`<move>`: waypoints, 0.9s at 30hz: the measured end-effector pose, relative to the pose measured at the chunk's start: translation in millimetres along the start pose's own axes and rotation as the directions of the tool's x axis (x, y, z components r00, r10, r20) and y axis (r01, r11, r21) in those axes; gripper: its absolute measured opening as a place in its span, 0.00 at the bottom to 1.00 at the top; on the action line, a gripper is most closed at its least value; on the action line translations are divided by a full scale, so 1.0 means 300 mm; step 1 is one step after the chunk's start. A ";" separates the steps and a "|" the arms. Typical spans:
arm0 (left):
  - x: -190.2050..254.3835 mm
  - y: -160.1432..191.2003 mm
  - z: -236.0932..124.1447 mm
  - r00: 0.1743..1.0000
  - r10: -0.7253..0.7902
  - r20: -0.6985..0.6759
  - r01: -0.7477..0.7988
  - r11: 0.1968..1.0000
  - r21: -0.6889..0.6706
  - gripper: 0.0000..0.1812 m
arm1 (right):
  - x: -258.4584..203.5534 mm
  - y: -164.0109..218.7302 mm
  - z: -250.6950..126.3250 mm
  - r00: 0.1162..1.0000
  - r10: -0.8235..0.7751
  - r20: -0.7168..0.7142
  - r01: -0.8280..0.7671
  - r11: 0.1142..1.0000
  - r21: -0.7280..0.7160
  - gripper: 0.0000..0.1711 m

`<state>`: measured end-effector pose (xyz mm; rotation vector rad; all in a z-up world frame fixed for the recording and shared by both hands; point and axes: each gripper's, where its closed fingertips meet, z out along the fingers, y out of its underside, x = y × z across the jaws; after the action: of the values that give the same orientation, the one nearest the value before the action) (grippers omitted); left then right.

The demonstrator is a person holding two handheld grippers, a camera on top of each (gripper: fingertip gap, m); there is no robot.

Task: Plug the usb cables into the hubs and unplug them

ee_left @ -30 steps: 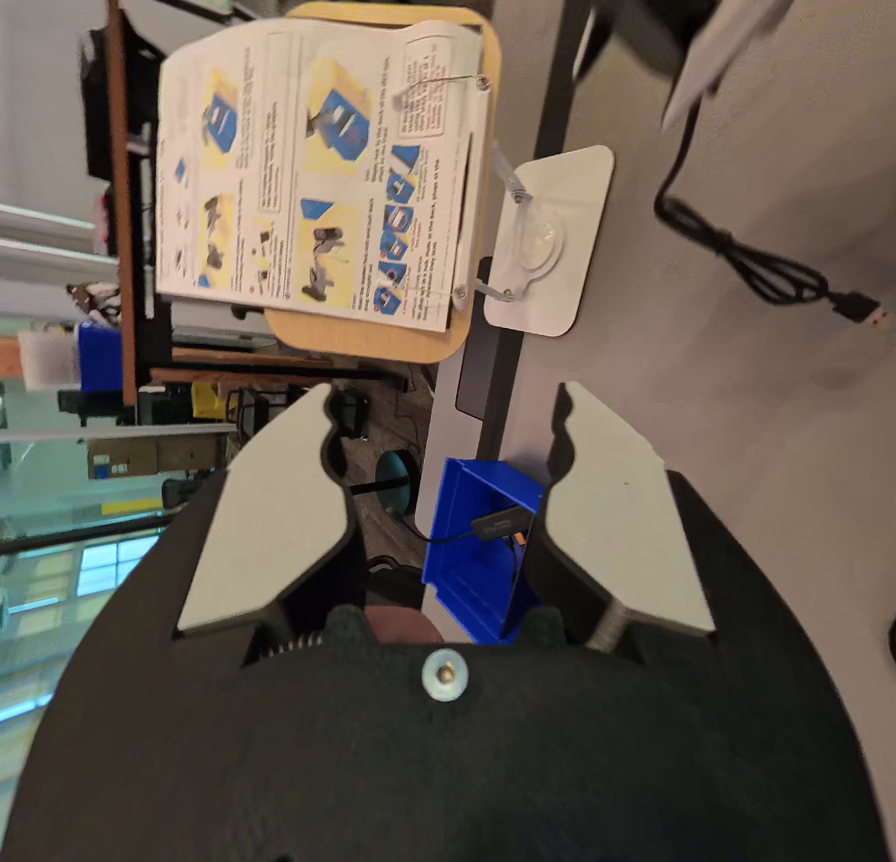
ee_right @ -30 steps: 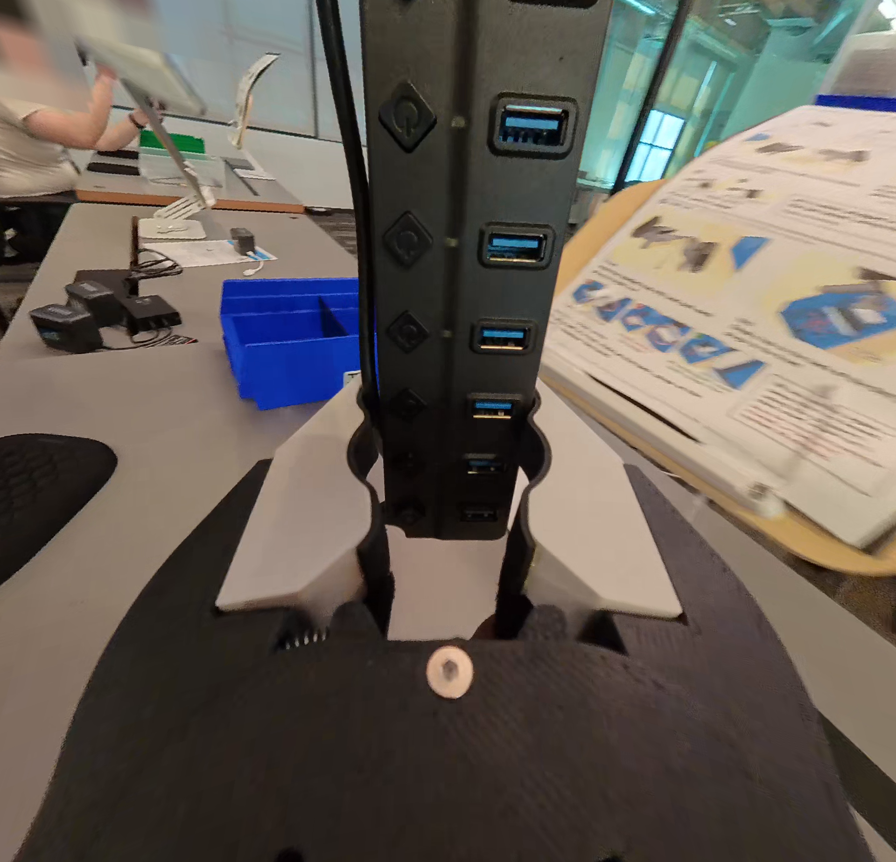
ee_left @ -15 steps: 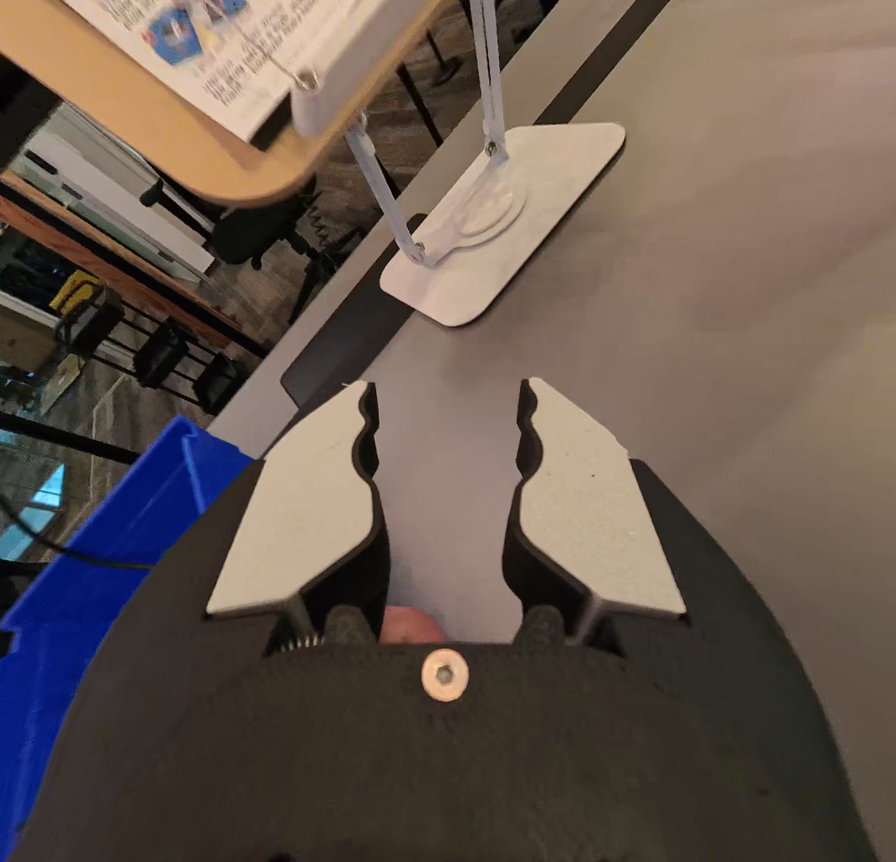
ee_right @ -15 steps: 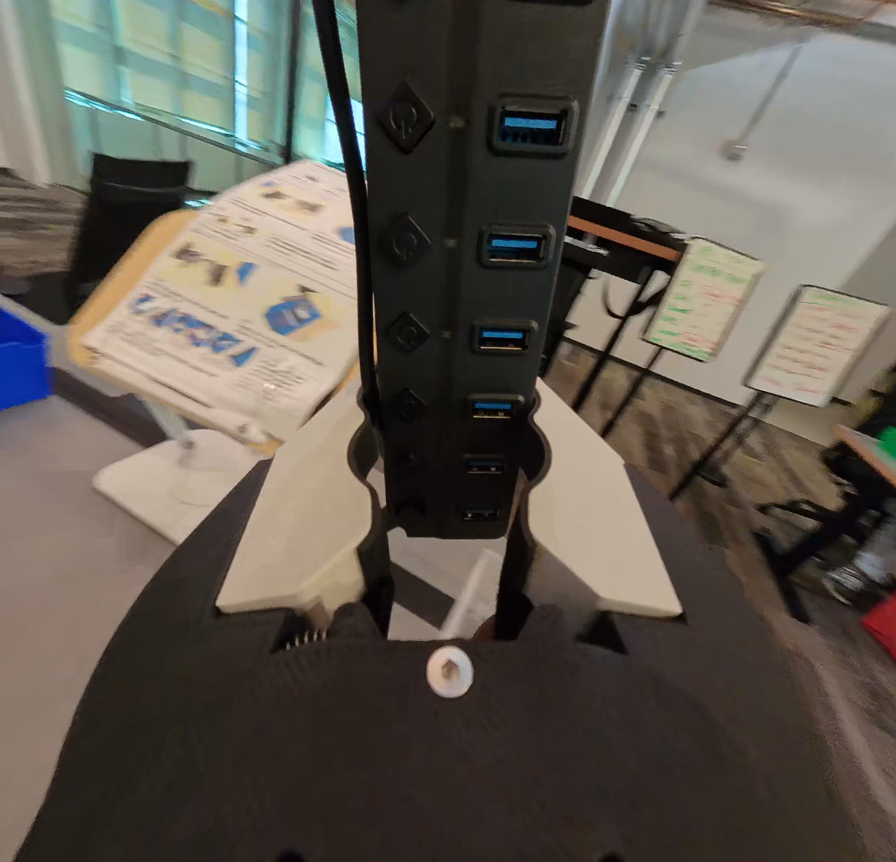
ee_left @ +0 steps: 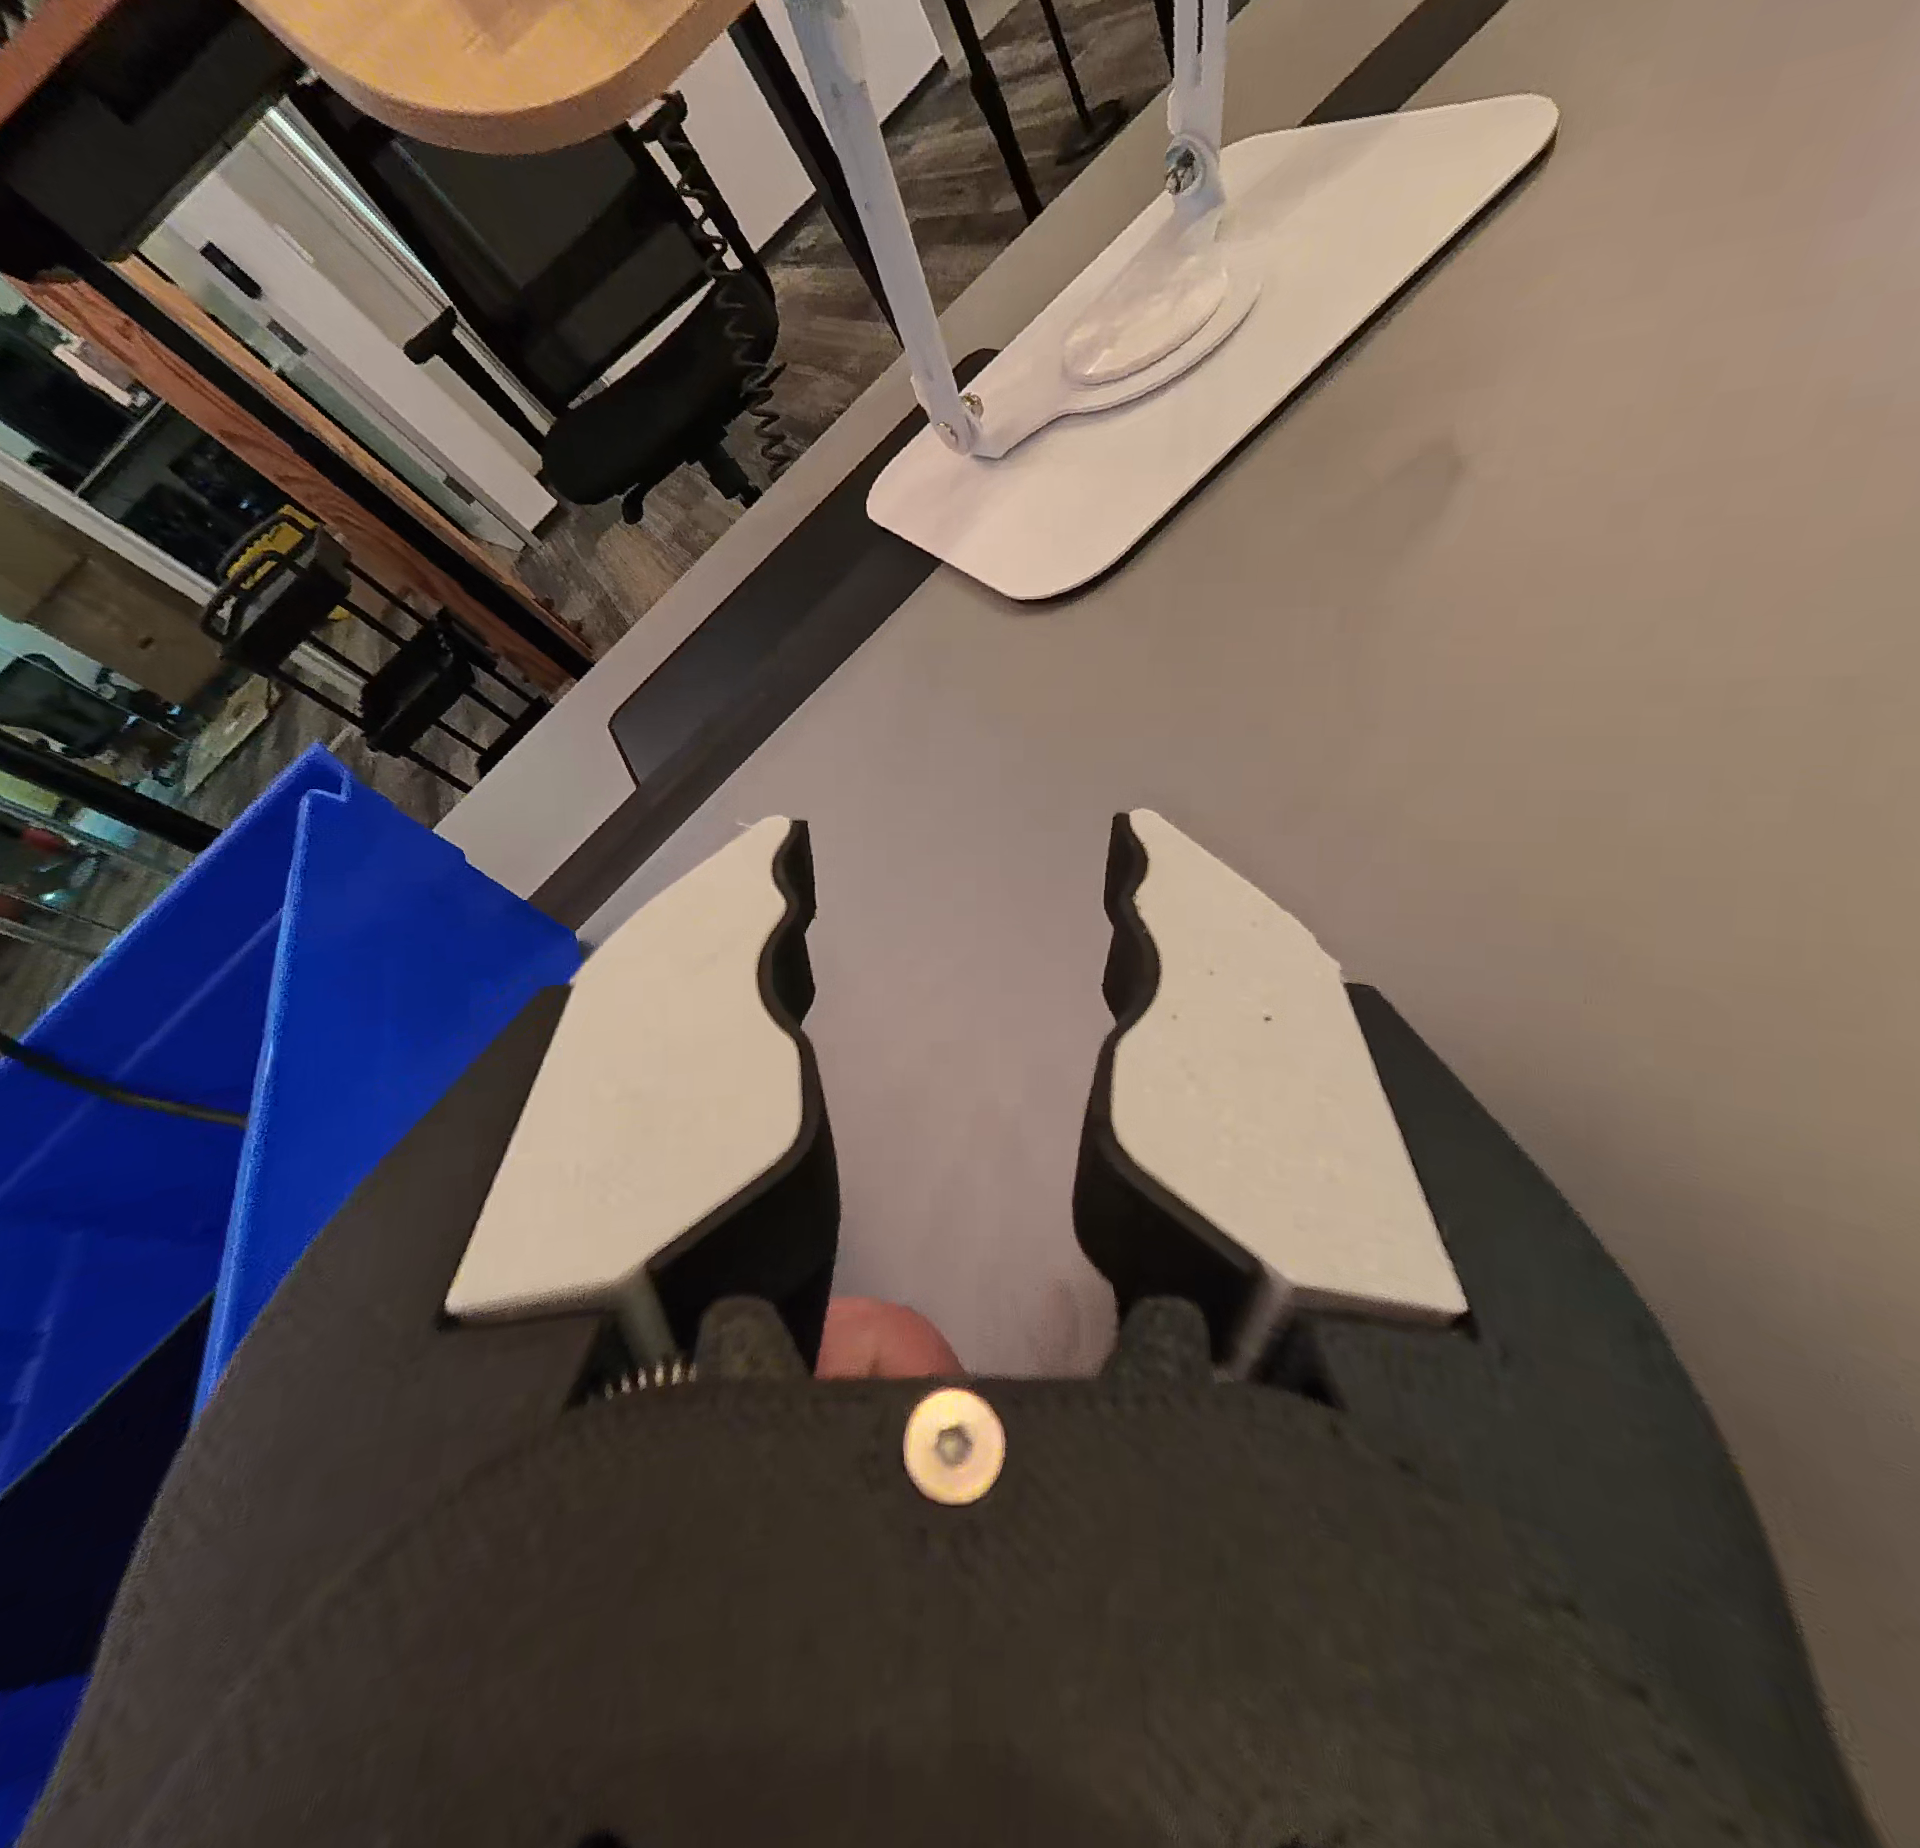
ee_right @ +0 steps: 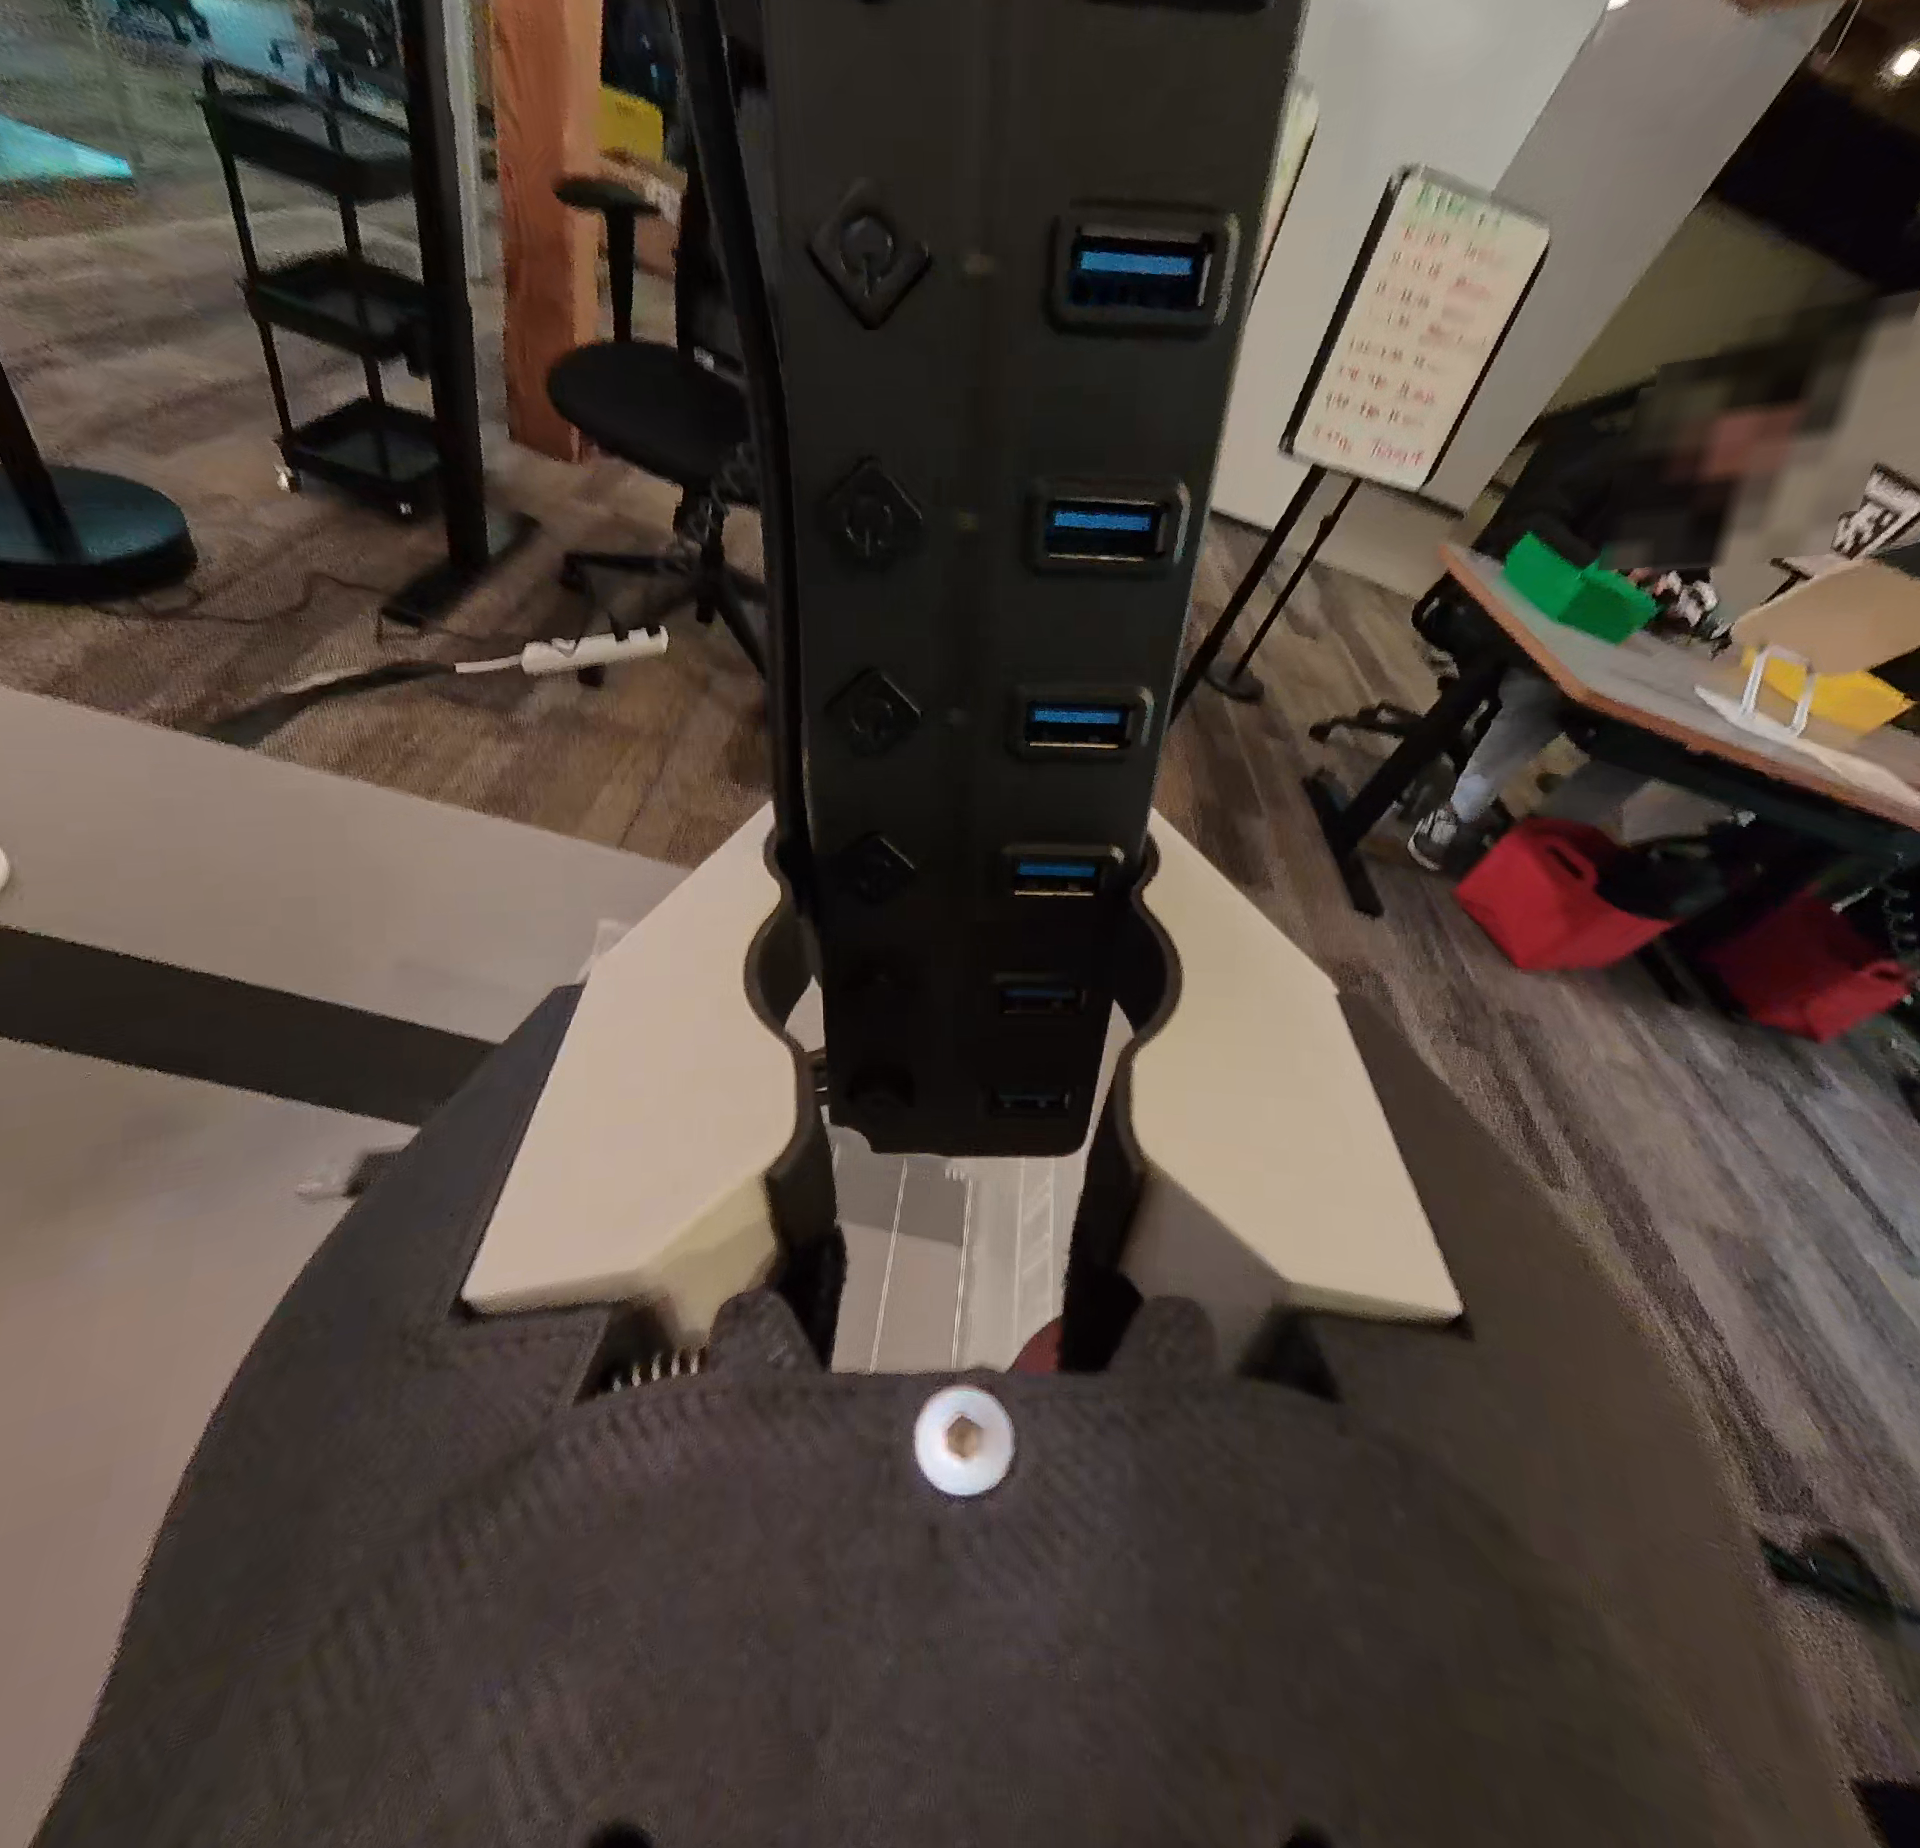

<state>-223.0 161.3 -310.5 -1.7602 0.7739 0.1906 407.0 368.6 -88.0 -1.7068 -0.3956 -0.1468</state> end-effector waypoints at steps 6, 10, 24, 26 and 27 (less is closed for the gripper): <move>0.028 0.008 0.014 1.000 0.023 -0.018 -0.023 1.000 -0.011 0.30 | -0.005 0.210 0.079 0.991 -0.132 -0.001 0.130 0.975 -0.180 0.33; 0.037 0.010 0.021 0.999 0.038 -0.022 -0.038 0.999 -0.017 0.30 | -0.024 0.323 0.102 0.972 -0.229 0.061 0.237 0.928 -0.287 0.33; 0.041 0.017 0.028 0.997 0.075 -0.011 -0.076 0.997 -0.030 0.30 | -0.069 0.623 0.139 0.773 -0.481 0.414 0.634 0.577 -0.515 0.33; 0.040 0.016 0.027 0.997 0.076 -0.010 -0.077 0.997 -0.028 0.30 | -0.094 0.645 0.139 0.732 -0.478 0.485 0.681 0.536 -0.499 0.33; 0.040 0.015 0.027 0.997 0.074 -0.010 -0.074 0.997 -0.026 0.30 | -0.101 0.655 0.139 0.712 -0.478 0.514 0.702 0.511 -0.497 0.33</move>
<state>-214.5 163.1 -322.9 -1.7598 0.8474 0.2439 440.4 379.2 -288.0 -2.2422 -1.3304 -0.6016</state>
